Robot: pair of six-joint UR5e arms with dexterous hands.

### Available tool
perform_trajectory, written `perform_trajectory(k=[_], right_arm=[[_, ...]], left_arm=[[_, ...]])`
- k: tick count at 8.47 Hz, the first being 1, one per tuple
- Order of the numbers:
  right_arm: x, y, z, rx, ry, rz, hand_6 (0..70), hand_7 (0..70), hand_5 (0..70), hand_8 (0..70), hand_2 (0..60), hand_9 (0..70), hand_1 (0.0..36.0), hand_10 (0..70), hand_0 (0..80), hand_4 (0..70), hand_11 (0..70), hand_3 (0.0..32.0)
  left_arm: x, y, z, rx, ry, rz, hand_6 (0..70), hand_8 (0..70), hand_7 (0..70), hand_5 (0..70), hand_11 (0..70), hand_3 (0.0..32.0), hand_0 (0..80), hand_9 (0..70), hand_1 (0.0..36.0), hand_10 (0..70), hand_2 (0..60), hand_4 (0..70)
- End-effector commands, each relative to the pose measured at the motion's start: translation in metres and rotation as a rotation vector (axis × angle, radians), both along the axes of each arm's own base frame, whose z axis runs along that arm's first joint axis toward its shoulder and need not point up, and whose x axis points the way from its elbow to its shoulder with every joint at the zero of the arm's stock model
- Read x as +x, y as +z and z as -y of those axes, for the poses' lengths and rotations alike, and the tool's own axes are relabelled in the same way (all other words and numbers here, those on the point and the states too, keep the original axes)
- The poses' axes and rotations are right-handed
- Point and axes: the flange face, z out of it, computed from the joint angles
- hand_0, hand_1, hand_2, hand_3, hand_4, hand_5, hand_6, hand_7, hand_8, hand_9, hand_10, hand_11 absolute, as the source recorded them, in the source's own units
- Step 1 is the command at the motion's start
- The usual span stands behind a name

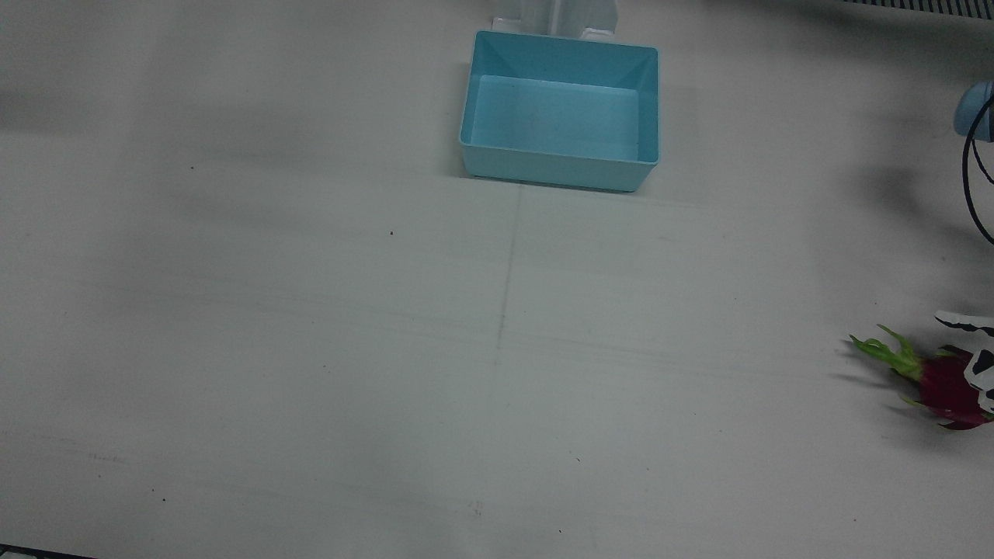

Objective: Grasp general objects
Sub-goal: 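Adjust the left hand grip on the dragon fruit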

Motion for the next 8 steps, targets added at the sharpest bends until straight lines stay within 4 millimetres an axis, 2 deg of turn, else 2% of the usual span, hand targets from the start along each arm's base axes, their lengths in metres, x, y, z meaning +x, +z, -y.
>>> perform_trajectory(k=[1,2,3,5,6,7,8], right_arm=[[0.000,0.000,0.000,0.000,0.000,0.000,0.0,0.0,0.0,0.0,0.0,0.0,0.0,0.0,0.0,0.0,0.0,0.0],[0.000,0.000,0.000,0.000,0.000,0.000,0.0,0.0,0.0,0.0,0.0,0.0,0.0,0.0,0.0,0.0,0.0,0.0],[0.000,0.000,0.000,0.000,0.000,0.000,0.0,0.0,0.0,0.0,0.0,0.0,0.0,0.0,0.0,0.0,0.0,0.0],[0.000,0.000,0.000,0.000,0.000,0.000,0.0,0.0,0.0,0.0,0.0,0.0,0.0,0.0,0.0,0.0,0.0,0.0],[0.000,0.000,0.000,0.000,0.000,0.000,0.0,0.0,0.0,0.0,0.0,0.0,0.0,0.0,0.0,0.0,0.0,0.0],[0.000,-0.001,0.000,0.002,0.000,0.000,0.0,0.0,0.0,0.0,0.0,0.0,0.0,0.0,0.0,0.0,0.0,0.0],[0.000,0.000,0.000,0.000,0.000,0.000,0.0,0.0,0.0,0.0,0.0,0.0,0.0,0.0,0.0,0.0,0.0,0.0]], left_arm=[[-0.009,0.014,0.019,-0.065,-0.031,0.005,0.0,6.8,0.0,0.0,1.6,5.6,46.4,0.0,9.5,0.5,0.0,0.0],[0.001,0.037,0.034,-0.102,-0.028,0.027,0.0,6.4,0.0,0.0,0.0,13.6,46.3,0.0,7.8,0.0,0.0,0.0],[0.004,0.041,0.039,-0.106,-0.023,0.030,0.0,5.8,0.0,0.0,0.0,15.2,46.3,0.0,7.8,0.0,0.0,0.0],[0.005,0.034,0.039,-0.091,-0.022,0.030,0.0,5.8,0.0,0.0,0.0,26.0,46.4,0.0,7.7,0.0,0.0,0.0],[0.008,0.026,0.039,-0.092,-0.006,0.031,0.0,6.1,0.0,0.0,0.0,28.0,46.1,0.0,6.8,0.0,0.0,0.0],[0.005,0.000,0.033,-0.068,0.017,0.027,0.0,5.8,0.0,0.0,0.0,29.4,46.3,0.0,7.9,0.0,0.0,0.0],[0.004,0.003,0.022,-0.074,0.034,0.044,0.0,6.2,0.0,0.0,0.0,31.4,46.5,0.0,8.1,0.0,0.0,0.0]])
